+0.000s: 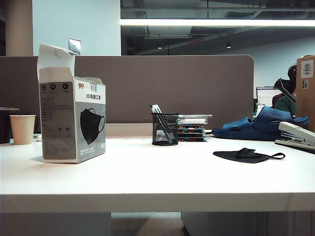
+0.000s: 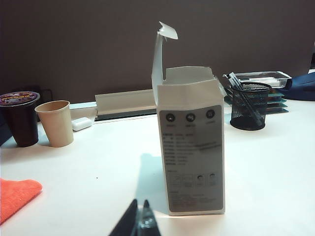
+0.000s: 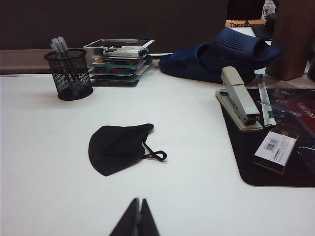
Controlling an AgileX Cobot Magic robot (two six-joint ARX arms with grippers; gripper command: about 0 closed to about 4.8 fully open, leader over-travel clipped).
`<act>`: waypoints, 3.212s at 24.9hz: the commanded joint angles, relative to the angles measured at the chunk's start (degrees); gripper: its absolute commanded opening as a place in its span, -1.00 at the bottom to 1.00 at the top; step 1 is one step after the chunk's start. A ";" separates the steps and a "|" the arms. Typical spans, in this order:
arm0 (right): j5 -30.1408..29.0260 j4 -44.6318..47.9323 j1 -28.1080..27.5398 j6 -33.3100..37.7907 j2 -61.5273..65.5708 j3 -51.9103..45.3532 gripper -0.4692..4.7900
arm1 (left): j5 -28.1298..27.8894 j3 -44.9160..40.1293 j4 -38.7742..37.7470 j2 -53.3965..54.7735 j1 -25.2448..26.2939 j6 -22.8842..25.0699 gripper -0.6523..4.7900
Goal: Put the mask into the mask box.
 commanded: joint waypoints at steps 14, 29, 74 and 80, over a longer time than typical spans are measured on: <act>-0.09 0.90 -0.02 0.07 -0.39 0.17 -0.84 | 1.62 0.24 -0.81 0.00 0.09 -0.17 -0.78; -4.63 -1.42 -0.02 1.97 -0.09 9.46 -0.84 | 14.16 0.35 0.00 0.00 0.09 -0.24 -0.78; -7.45 -22.21 9.03 -4.98 93.18 70.71 1.00 | 24.52 0.37 0.11 0.00 0.11 -5.57 -0.78; -7.37 -23.19 9.25 -4.98 104.85 76.35 1.00 | 24.55 0.37 0.11 0.00 0.11 -5.55 -0.78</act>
